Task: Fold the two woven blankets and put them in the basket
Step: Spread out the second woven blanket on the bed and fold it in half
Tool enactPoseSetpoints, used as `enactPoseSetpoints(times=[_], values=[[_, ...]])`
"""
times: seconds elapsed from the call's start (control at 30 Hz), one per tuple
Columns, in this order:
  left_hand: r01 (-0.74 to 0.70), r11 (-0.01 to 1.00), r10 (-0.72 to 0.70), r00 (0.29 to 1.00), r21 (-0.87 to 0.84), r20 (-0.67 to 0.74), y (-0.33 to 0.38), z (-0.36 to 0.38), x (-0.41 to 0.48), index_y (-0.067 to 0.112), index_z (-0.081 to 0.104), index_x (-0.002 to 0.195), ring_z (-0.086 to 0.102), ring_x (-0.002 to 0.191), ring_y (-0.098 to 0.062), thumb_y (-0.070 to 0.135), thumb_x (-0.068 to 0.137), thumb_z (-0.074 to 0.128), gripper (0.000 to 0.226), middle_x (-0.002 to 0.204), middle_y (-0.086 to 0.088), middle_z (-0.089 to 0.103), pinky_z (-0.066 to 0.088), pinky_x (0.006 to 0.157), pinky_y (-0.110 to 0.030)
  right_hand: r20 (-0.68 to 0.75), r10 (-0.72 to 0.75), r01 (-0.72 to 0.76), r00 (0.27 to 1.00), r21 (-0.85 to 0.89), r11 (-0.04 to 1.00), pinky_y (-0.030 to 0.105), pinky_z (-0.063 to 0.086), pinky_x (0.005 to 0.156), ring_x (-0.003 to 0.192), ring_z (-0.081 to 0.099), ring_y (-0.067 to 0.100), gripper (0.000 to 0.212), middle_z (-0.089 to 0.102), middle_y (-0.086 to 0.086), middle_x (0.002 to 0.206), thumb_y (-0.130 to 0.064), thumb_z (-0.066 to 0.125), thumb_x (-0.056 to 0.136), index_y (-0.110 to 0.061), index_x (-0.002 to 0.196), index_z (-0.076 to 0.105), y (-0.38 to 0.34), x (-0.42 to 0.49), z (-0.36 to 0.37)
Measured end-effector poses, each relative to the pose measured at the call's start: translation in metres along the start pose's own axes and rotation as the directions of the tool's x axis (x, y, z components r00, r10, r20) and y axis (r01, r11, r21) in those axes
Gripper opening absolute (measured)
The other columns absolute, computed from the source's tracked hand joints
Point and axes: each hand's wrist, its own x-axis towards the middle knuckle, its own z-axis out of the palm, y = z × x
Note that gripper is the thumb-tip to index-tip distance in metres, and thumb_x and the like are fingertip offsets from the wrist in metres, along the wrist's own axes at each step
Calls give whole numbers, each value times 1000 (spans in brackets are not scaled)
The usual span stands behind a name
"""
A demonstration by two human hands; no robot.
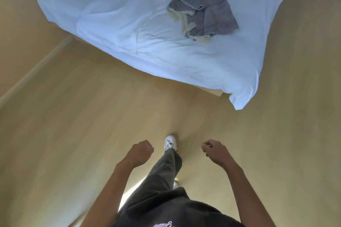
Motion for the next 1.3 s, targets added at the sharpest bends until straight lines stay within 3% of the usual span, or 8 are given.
enactPoseSetpoints(times=[0.27, 0.43, 0.53, 0.63, 0.77, 0.87, 0.97, 1.3], values=[[-105, 989, 93, 988, 100, 120, 148, -24, 117, 6, 58, 117, 54, 114, -26, 15, 96, 41, 29, 127, -8, 57, 40, 86, -27, -68, 99, -92, 993, 109, 990, 31, 46, 86, 95, 63, 21, 16, 67, 3, 101, -30, 53, 89, -21, 96, 63, -9, 95, -115], [-128, 992, 125, 982, 14, 141, 237, -41, 168, 17, 56, 93, 57, 92, -22, 16, 91, 42, 14, 106, -7, 63, 41, 74, -27, -102, 143, -126, 984, 158, 979, 29, 46, 80, 93, 62, 18, 18, 65, -1, 100, -31, 51, 90, -21, 98, 63, -17, 139, -190], [-135, 991, 134, 980, -4, 150, 282, -43, 193, 22, 53, 78, 55, 83, -20, 13, 88, 42, 18, 101, -9, 64, 41, 71, -27, -108, 166, -141, 980, 206, 968, 27, 44, 75, 93, 61, 16, 20, 64, -2, 100, -31, 49, 91, -20, 100, 62, -13, 161, -229], [-126, 992, 122, 978, 18, 169, 326, -37, 216, 22, 55, 80, 56, 82, -19, 14, 88, 44, 16, 99, -7, 63, 41, 68, -26, -116, 177, -147, 977, 234, 961, 26, 44, 73, 90, 60, 16, 19, 64, -2, 97, -29, 49, 91, -17, 99, 62, -4, 185, -271], [-101, 995, 96, 980, 20, 172, 391, -11, 250, 18, 58, 90, 57, 81, -18, 16, 89, 45, 13, 93, -3, 61, 42, 65, -24, -130, 169, -143, 977, 193, 971, 29, 47, 76, 88, 61, 18, 17, 64, -2, 90, -30, 49, 92, -18, 98, 61, 17, 224, -339], [-86, 996, 87, 986, -18, 141, 448, 14, 276, 16, 59, 94, 57, 85, -19, 15, 90, 45, 14, 94, -2, 60, 41, 68, -24, -104, 129, -108, 986, 186, 977, 23, 42, 64, 84, 59, 15, 16, 63, -1, 91, -27, 48, 92, -19, 99, 60, 40, 258, -400], [-51, 994, 59, 996, -99, 72, 501, 37, 297, 10, 60, 95, 61, 89, -23, 13, 90, 44, 17, 102, -8, 64, 44, 75, -29, -70, 106, -95, 992, 146, 985, 24, 41, 64, 85, 59, 15, 14, 63, -1, 92, -29, 49, 91, -21, 94, 61, 63, 284, -469], [58, 977, -49, 998, -207, 48, 641, 79, 335, 22, 58, 83, 66, 89, -25, 19, 88, 45, 15, 97, -4, 67, 46, 70, -30, 9, 24, -24, 1000, 23, 999, 26, 43, 67, 81, 60, 15, 18, 64, -2, 87, -31, 49, 91, -21, 96, 63, 74, 369, -631]])
